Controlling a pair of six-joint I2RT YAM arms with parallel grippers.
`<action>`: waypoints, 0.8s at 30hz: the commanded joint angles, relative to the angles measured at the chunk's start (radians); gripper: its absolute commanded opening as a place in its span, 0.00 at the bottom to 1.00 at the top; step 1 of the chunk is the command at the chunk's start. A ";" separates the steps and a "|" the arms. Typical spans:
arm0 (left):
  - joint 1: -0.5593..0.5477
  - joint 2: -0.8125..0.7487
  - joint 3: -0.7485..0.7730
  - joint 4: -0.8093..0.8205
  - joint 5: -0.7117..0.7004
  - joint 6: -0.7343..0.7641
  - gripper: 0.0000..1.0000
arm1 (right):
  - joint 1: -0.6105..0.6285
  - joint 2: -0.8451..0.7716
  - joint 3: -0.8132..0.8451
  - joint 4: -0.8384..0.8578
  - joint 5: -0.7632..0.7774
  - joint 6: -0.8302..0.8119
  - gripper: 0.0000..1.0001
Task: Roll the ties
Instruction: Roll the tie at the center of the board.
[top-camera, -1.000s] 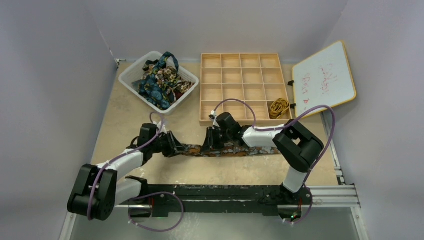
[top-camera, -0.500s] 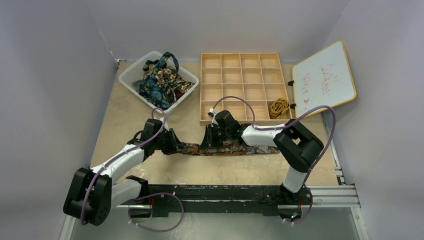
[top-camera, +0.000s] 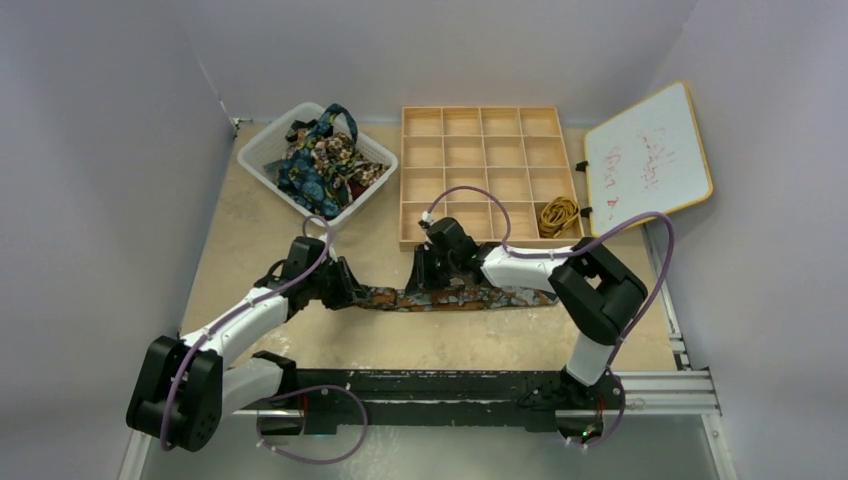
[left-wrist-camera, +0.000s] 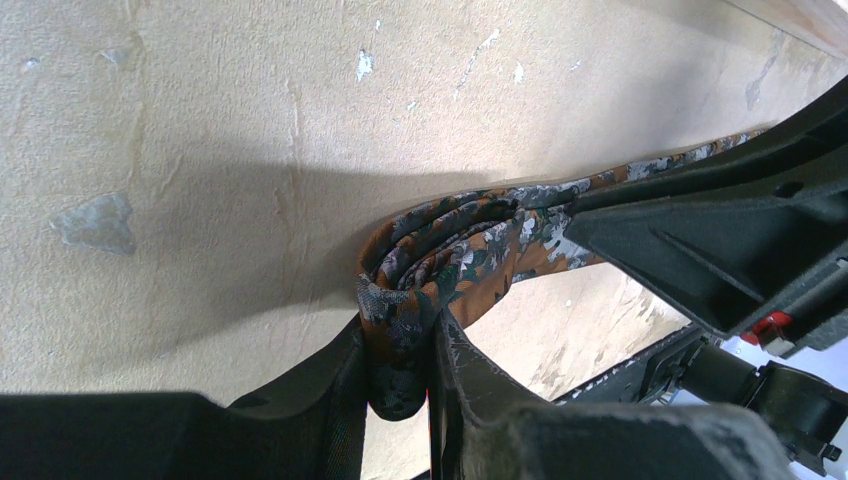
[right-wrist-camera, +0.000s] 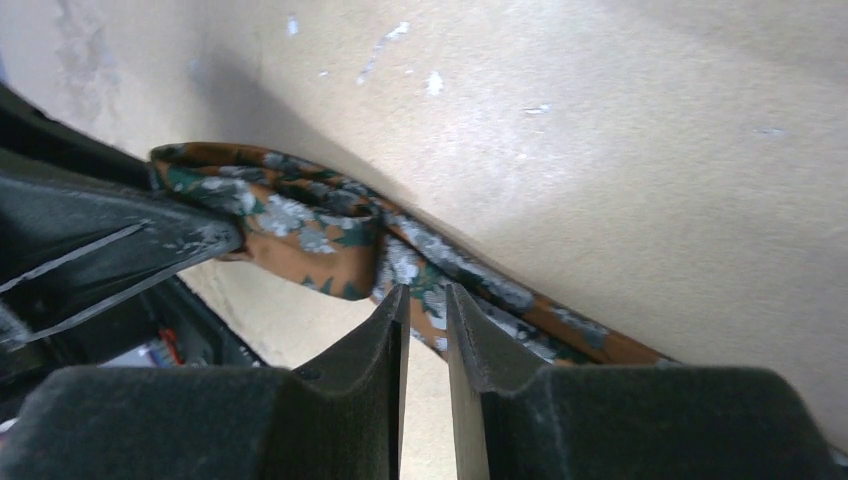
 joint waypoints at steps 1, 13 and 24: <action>-0.005 -0.001 0.019 0.020 -0.010 0.006 0.16 | 0.000 -0.018 0.017 -0.077 0.102 -0.028 0.22; -0.005 0.021 0.058 -0.025 0.005 0.042 0.16 | 0.027 -0.006 -0.082 -0.018 0.024 -0.008 0.19; -0.004 -0.025 0.086 -0.123 -0.049 0.072 0.16 | 0.026 -0.108 0.005 -0.124 0.106 -0.031 0.31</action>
